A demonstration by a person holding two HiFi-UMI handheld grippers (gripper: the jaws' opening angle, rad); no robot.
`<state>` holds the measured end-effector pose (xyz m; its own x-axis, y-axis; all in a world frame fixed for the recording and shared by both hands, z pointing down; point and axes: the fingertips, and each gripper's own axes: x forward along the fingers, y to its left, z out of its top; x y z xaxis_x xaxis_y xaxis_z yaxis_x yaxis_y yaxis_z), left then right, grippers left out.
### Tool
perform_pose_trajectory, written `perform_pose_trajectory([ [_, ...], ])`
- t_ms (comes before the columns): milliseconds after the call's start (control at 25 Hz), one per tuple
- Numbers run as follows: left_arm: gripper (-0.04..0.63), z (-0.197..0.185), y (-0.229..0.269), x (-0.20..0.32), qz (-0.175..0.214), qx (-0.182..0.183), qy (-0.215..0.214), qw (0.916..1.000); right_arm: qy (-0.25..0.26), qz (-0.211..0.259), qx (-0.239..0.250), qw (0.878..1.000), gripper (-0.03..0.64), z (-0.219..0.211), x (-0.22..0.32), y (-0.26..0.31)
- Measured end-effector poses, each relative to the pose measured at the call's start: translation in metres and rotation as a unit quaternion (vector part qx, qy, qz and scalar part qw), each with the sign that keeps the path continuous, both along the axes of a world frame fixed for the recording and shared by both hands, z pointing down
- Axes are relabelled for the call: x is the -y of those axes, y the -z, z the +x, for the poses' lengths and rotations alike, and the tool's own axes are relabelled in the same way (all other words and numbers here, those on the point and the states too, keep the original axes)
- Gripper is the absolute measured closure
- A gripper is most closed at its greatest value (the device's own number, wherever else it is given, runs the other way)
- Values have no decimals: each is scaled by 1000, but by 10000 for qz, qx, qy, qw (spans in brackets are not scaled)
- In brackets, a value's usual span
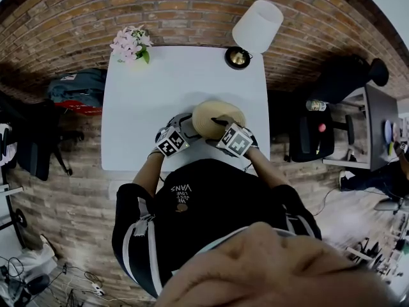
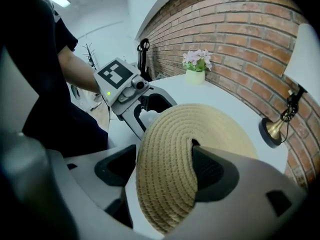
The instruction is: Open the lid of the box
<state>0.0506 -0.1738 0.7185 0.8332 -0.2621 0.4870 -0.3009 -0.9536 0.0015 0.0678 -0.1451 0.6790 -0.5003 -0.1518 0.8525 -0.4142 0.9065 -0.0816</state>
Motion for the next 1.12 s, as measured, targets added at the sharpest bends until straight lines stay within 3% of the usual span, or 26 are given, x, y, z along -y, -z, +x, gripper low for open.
perform_pose_trajectory([
  [560,230,2,-1,2,-54,-6,-70,10000,123,-72,-389,9991,291,2,-1,-7],
  [1120,230,1,-3,3,-70,37,22,10000,-307,96,116,9994,291,0,3,7],
])
